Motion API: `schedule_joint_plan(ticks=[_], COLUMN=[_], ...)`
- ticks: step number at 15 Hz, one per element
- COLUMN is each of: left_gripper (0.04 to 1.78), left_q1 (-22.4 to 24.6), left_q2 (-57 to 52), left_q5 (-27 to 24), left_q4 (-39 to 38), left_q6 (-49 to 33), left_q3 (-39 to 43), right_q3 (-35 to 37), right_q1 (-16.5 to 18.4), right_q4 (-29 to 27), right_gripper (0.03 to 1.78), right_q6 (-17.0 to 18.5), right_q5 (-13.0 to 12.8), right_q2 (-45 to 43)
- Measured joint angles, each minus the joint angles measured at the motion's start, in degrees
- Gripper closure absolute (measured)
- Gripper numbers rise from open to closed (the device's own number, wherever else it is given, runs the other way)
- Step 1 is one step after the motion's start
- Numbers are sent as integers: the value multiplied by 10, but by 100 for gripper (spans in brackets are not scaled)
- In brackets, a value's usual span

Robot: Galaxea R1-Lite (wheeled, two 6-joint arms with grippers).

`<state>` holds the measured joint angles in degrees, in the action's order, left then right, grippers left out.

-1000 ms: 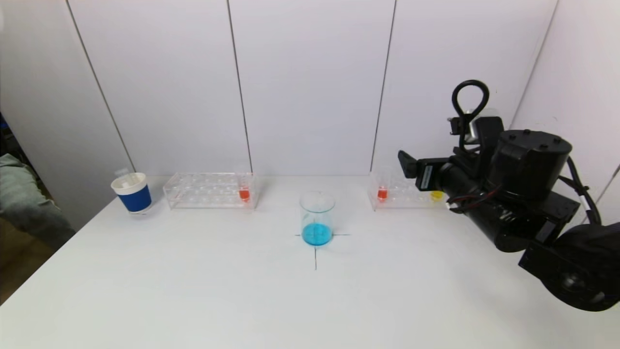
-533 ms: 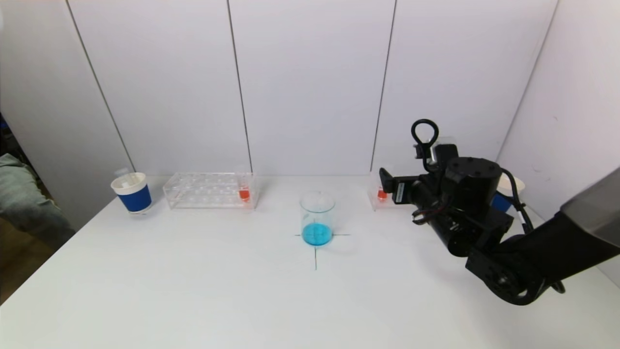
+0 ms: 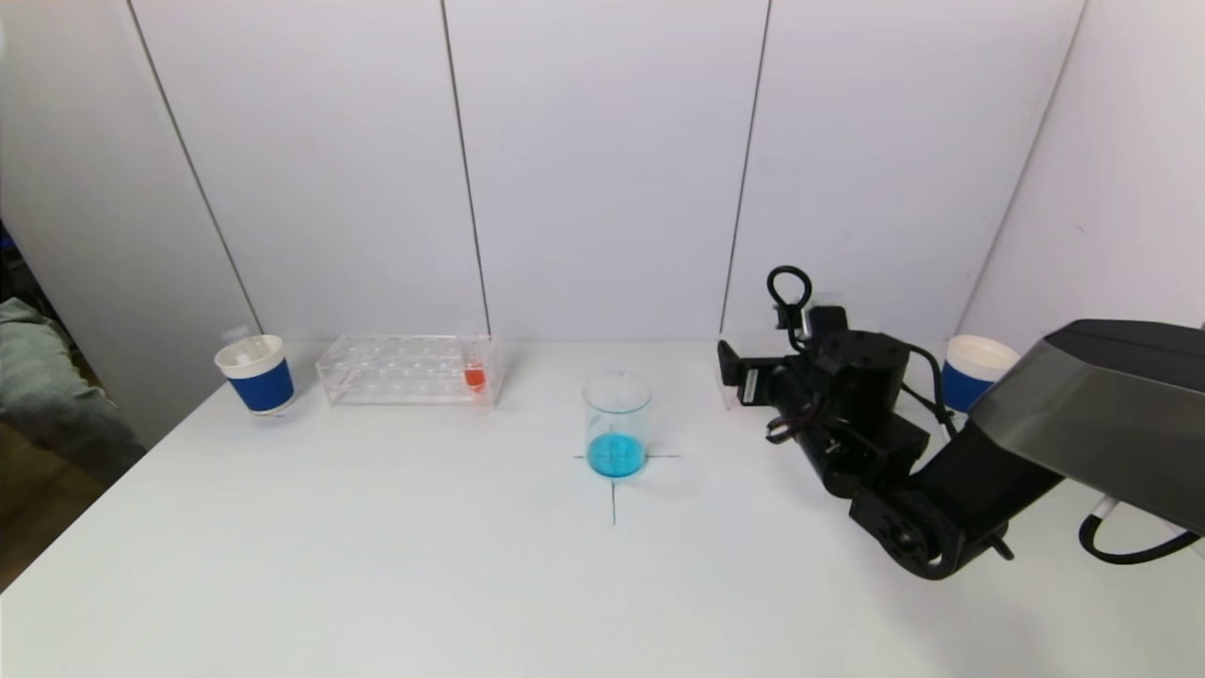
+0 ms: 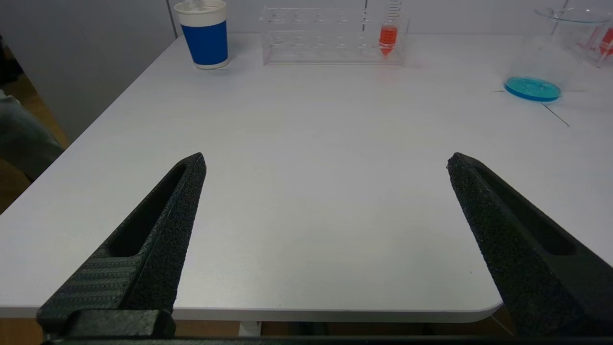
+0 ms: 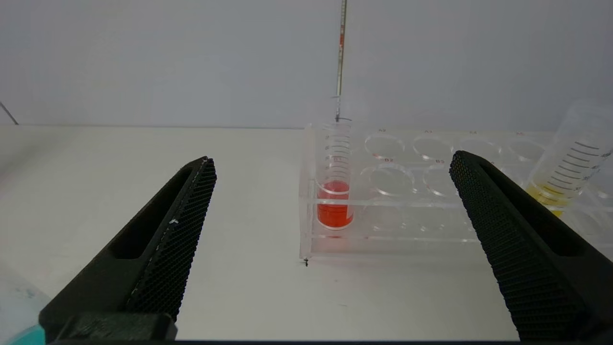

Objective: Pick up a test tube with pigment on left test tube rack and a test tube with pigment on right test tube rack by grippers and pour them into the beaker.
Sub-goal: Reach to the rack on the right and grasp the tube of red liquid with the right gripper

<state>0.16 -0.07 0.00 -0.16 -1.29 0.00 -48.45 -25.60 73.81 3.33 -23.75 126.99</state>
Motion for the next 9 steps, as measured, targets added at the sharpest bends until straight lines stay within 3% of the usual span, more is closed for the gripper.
schedule_joint_plan(ticks=[9], left_gripper=[6], left_q1=[0], left_q2=[0], left_q5=[0], left_q4=[0], left_q6=[0], left_q3=[0], right_q3=[-39], right_q1=[10], right_q4=[0], right_gripper=[4], right_q6=[-2], right_q5=[1], right_q2=[51])
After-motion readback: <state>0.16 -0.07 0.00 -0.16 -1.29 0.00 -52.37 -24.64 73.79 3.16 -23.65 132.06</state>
